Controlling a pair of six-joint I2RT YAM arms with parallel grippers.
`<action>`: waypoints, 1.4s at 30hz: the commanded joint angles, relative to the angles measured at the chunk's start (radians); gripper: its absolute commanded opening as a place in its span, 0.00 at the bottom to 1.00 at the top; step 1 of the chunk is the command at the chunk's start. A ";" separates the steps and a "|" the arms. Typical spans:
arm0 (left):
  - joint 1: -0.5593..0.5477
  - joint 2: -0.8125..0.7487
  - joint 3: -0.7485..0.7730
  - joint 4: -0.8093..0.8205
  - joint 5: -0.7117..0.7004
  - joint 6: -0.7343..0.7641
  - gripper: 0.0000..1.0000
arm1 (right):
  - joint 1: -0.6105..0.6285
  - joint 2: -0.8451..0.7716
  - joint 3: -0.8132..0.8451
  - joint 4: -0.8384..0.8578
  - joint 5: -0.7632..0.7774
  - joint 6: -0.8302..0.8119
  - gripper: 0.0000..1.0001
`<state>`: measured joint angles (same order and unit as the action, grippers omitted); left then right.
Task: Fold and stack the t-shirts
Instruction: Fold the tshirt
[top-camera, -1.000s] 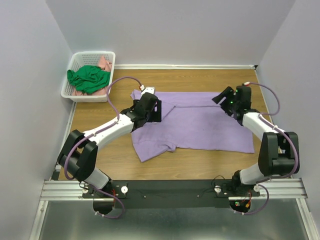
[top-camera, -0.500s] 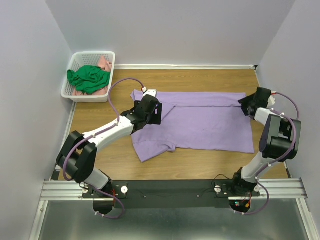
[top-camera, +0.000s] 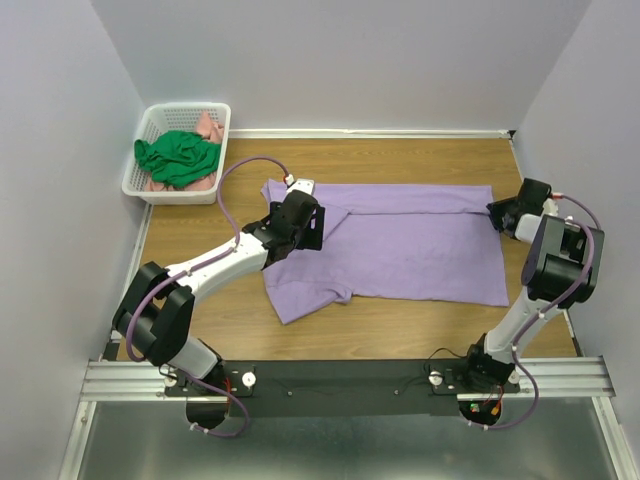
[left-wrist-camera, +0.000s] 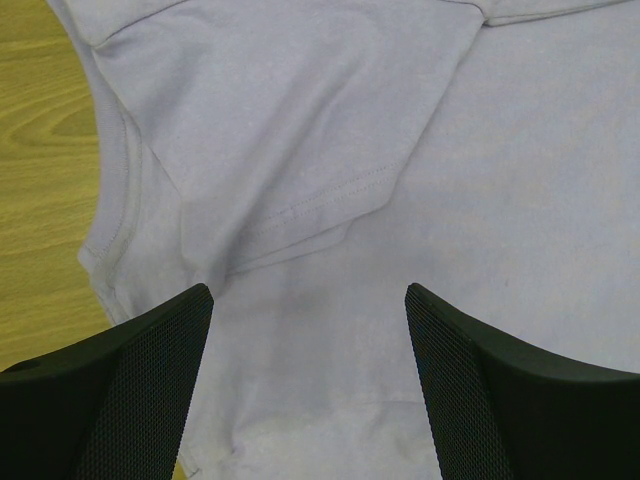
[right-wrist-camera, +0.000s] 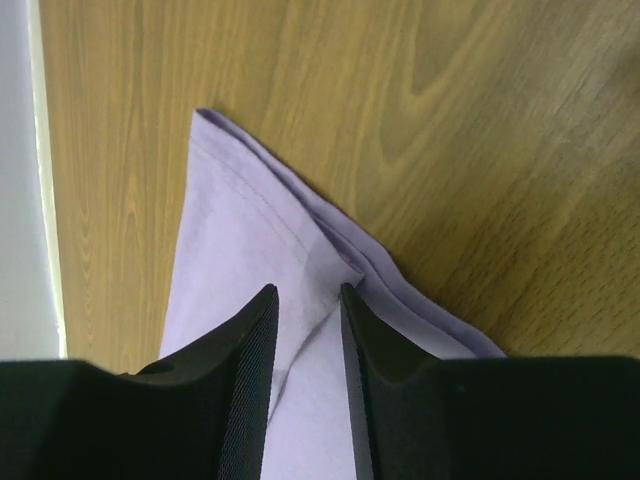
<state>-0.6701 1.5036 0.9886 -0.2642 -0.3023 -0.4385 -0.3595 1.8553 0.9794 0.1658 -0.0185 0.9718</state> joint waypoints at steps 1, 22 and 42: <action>-0.006 -0.008 0.005 -0.003 -0.026 0.000 0.86 | -0.016 0.038 0.027 0.038 -0.021 0.027 0.38; -0.009 0.015 0.018 -0.004 -0.029 0.014 0.85 | -0.047 -0.008 -0.019 0.035 -0.008 0.008 0.01; -0.098 0.256 0.192 -0.050 -0.161 0.130 0.64 | -0.035 -0.274 -0.031 -0.261 -0.100 -0.249 0.81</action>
<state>-0.7521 1.7096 1.1297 -0.2985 -0.3870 -0.3450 -0.3985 1.6630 0.9306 0.0525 -0.0879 0.8249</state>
